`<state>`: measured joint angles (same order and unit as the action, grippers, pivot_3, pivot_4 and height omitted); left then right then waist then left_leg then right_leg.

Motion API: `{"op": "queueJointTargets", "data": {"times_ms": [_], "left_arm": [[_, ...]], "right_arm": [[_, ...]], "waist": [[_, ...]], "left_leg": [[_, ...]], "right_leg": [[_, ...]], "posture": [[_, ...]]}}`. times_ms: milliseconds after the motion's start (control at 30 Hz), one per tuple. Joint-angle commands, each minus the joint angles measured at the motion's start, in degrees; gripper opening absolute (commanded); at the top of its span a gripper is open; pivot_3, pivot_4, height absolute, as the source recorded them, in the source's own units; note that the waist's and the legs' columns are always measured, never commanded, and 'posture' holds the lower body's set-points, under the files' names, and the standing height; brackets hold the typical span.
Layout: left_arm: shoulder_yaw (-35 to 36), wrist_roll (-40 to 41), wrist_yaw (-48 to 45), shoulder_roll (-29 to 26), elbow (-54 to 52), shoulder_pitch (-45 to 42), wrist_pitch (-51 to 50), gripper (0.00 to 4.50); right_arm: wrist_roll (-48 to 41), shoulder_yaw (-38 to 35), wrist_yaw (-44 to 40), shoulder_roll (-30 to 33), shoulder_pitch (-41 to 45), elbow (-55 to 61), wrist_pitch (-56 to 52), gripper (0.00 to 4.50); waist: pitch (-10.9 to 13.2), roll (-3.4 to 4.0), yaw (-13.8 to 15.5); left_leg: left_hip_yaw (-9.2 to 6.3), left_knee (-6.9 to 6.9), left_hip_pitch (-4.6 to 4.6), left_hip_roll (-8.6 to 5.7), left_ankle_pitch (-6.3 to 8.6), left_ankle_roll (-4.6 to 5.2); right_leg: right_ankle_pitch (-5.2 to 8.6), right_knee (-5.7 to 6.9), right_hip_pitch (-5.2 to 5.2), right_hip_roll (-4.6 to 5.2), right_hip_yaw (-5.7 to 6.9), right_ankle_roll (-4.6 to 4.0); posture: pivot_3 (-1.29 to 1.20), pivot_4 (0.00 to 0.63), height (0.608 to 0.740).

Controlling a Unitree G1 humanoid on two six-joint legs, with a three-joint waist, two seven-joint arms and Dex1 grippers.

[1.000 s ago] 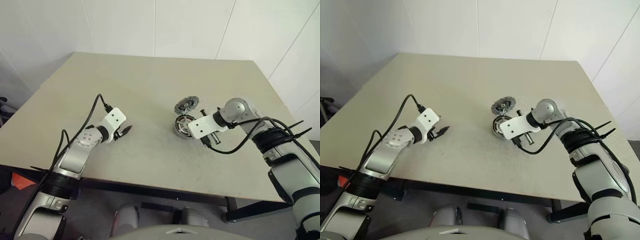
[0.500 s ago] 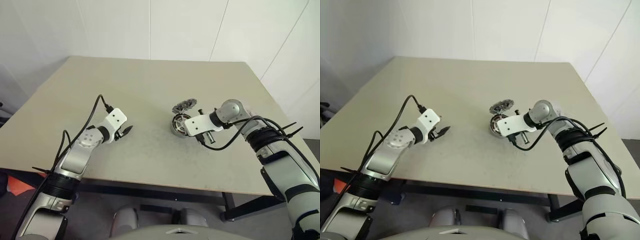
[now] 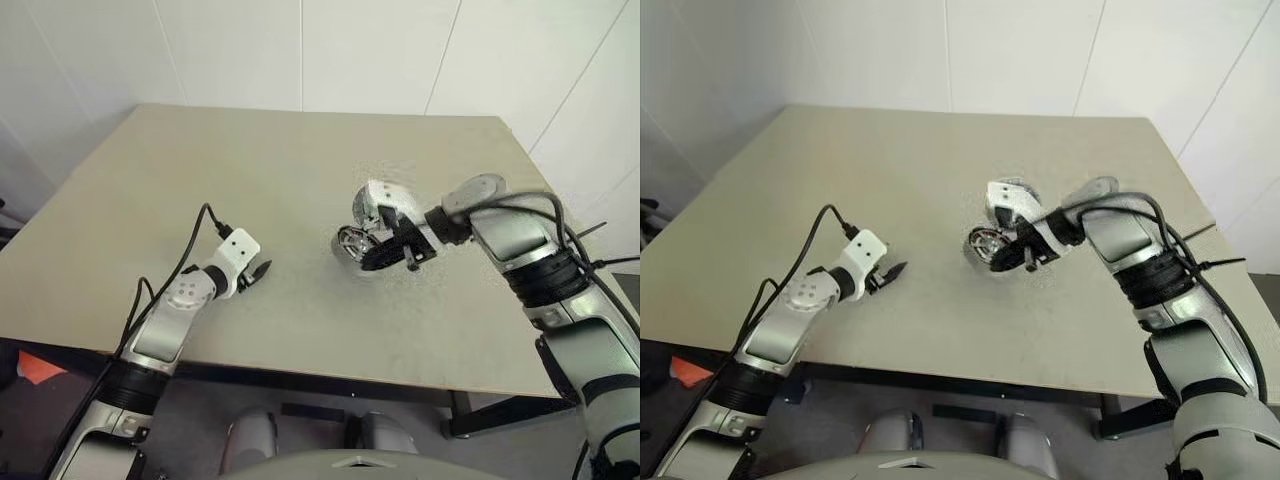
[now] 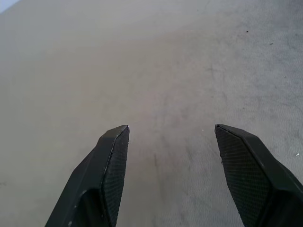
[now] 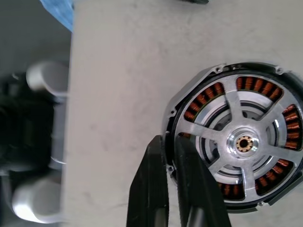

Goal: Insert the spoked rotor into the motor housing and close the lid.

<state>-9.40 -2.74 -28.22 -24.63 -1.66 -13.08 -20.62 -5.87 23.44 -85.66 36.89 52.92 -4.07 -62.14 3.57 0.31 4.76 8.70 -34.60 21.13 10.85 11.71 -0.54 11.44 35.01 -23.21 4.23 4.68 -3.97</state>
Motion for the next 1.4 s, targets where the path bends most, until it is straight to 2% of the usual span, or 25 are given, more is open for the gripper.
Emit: {"op": "queueJointTargets", "data": {"times_ms": [33,100,167,267,300,433,500,767,900,933,1133,1300,1333,1400], "left_arm": [[0.8,-0.5,1.4,0.3,-3.4,0.6,-0.3,3.06],[1.1,-0.6,1.9,0.4,-4.0,1.5,-0.6,3.06],[1.4,-0.7,2.3,0.3,-4.6,2.4,-0.8,3.06],[2.0,-0.7,2.7,0.3,-5.9,3.5,-1.5,3.06],[2.1,-0.8,2.9,0.3,-6.3,3.8,-1.7,3.06],[2.0,-1.1,3.3,0.2,-7.7,5.0,-2.5,3.06],[1.9,-1.2,3.4,0.2,-8.3,5.7,-2.8,3.06],[1.1,-1.9,3.6,0.3,-9.2,6.6,-3.5,3.06],[0.5,-2.2,3.4,0.3,-8.8,6.4,-3.5,3.06],[0.4,-2.2,3.4,0.4,-8.8,6.4,-3.5,3.06],[0.2,-2.4,3.4,0.3,-8.4,6.3,-3.4,3.06],[0.3,-2.5,3.1,0.0,-7.6,6.0,-3.0,3.06],[0.3,-2.5,3.1,0.0,-7.3,5.8,-2.9,3.06],[0.7,-2.1,3.0,0.3,-6.7,5.1,-2.7,3.06]], "right_arm": [[-3.4,-1.7,8.0,-4.7,7.3,-3.9,-23.3,0.01],[-2.4,-5.0,16.3,-10.5,10.4,-13.5,-29.8,0.01],[-2.1,-7.2,23.3,-14.0,11.4,-19.6,-30.4,0.01],[-3.8,-10.5,32.1,-18.6,11.4,-24.7,-30.4,0.01],[-4.3,-12.6,35.2,-20.1,11.6,-26.2,-30.4,0.01],[-6.0,-20.4,46.4,-24.8,12.9,-29.5,-30.4,0.01],[-6.1,-25.9,52.6,-27.4,14.0,-31.0,-30.4,0.01],[-2.2,-49.0,74.6,-37.6,17.2,-29.1,-30.4,0.01],[-1.7,-53.8,79.6,-41.0,17.2,-25.2,-30.3,0.01],[-1.4,-54.7,80.7,-41.7,17.2,-24.5,-30.1,0.65],[-1.3,-57.3,85.1,-44.1,17.9,-22.6,-28.8,2.6],[-4.1,-56.6,84.0,-44.0,20.1,-21.4,-30.4,4.32],[-5.2,-55.4,82.6,-43.6,20.5,-20.9,-30.4,4.46],[-7.8,-50.7,78.6,-41.7,21.0,-19.1,-30.0,4.46]], "waist": [[0.0,0.0,0.1],[0.0,0.01,-0.1],[0.0,0.01,0.0],[0.1,0.15,0.7],[0.1,0.15,0.7],[0.1,0.14,0.4],[0.1,0.15,0.2],[0.1,0.19,-0.7],[0.1,0.19,-0.8],[0.1,0.19,-0.8],[0.1,0.2,-0.5],[0.1,0.2,-0.5],[0.1,0.21,-0.5],[0.2,0.22,-0.5]], "left_leg": [[-0.02,0.01,-0.1,0.01,-0.03,-0.07],[-0.04,0.01,-0.25,0.01,-0.09,-0.17],[-0.08,0.02,-0.31,0.0,-0.14,-0.26],[-0.1,0.02,-0.16,-0.04,-0.14,-0.28],[-0.09,0.03,-0.12,-0.04,-0.15,-0.3],[-0.09,0.12,-0.34,-0.04,-0.29,-0.56],[-0.08,0.18,-0.51,-0.04,-0.38,-0.71],[-0.08,0.54,-1.02,-0.08,-0.57,-1.03],[-0.08,0.56,-1.01,-0.1,-0.58,-1.04],[-0.08,0.61,-1.0,-0.11,-0.59,-1.06],[-0.07,1.35,-1.01,-0.25,-0.82,-1.45],[-0.07,1.47,-1.02,-0.26,-0.83,-1.46],[-0.07,1.47,-1.03,-0.26,-0.83,-1.46],[-0.07,1.47,-1.05,-0.26,-0.85,-1.5]], "right_leg": [[0.01,0.03,0.06,-0.01,0.0,0.01],[0.06,0.06,0.15,-0.01,0.0,0.1],[0.2,0.09,0.18,-0.01,-0.02,0.35],[0.16,0.06,0.13,0.0,-0.03,0.29],[-0.02,0.05,0.1,0.01,-0.04,0.0],[-0.02,0.11,0.18,0.0,-0.06,-0.01],[0.17,0.16,0.23,0.0,-0.07,0.33],[0.19,0.2,0.38,-0.01,-0.09,0.36],[0.19,0.2,0.37,-0.01,-0.09,0.36],[0.18,0.2,0.33,-0.01,-0.1,0.36],[0.22,0.16,0.13,-0.01,-0.1,0.28],[0.3,0.14,0.12,-0.02,-0.1,0.26],[0.3,0.14,0.12,-0.02,-0.11,0.26],[0.3,0.15,0.12,-0.02,-0.1,0.26]], "posture": [[0.0,0.0,0.74],[0.0,0.0,0.74],[0.0,0.0,0.74],[0.0,0.0,0.74],[0.0,0.0,0.74],[0.0,0.0,0.74],[0.0,0.0,0.74],[0.0,0.0,0.74],[0.0,0.0,0.74],[0.0,0.0,0.74],[0.0,0.0,0.74],[0.0,0.0,0.74],[0.0,0.0,0.74],[0.0,0.0,0.74]]}}
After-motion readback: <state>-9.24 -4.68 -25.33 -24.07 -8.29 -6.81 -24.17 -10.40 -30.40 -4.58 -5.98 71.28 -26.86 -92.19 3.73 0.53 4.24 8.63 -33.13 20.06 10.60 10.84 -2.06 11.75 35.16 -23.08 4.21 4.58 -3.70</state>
